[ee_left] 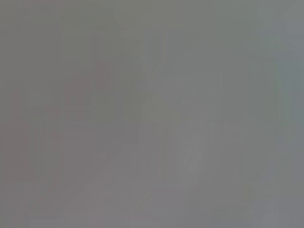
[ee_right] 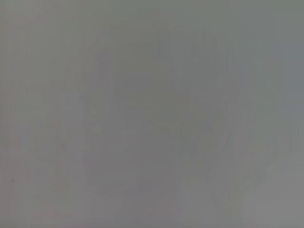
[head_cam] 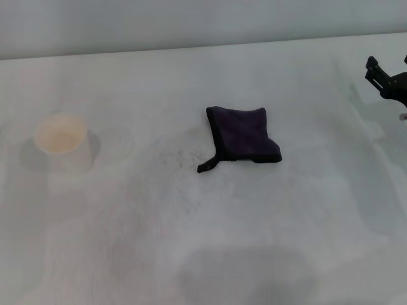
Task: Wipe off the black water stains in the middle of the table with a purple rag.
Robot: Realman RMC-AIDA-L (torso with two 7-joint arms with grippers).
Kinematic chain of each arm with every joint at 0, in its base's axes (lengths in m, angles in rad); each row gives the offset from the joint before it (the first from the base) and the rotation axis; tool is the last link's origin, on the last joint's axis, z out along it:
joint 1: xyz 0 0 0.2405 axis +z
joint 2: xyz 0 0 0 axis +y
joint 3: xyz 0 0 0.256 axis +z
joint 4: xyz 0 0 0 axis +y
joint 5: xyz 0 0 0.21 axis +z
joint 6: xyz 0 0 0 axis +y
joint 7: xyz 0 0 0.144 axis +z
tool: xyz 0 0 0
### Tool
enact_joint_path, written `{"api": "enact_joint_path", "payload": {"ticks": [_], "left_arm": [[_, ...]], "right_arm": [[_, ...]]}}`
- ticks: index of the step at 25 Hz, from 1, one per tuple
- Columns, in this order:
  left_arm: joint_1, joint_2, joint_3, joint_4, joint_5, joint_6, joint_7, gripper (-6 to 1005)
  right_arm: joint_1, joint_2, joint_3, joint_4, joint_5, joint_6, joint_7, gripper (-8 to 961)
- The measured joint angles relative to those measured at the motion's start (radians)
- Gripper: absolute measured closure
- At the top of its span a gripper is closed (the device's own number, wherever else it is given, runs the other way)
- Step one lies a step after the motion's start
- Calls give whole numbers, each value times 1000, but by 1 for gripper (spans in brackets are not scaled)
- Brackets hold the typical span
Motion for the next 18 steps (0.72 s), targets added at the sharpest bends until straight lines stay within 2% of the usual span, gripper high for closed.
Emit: {"api": "enact_joint_path", "payload": {"ticks": [18], "left_arm": [[-12, -1, 0, -2, 8, 25, 1, 122]], "right_arm": [[8, 1, 2, 15, 0, -5, 20, 91]]}}
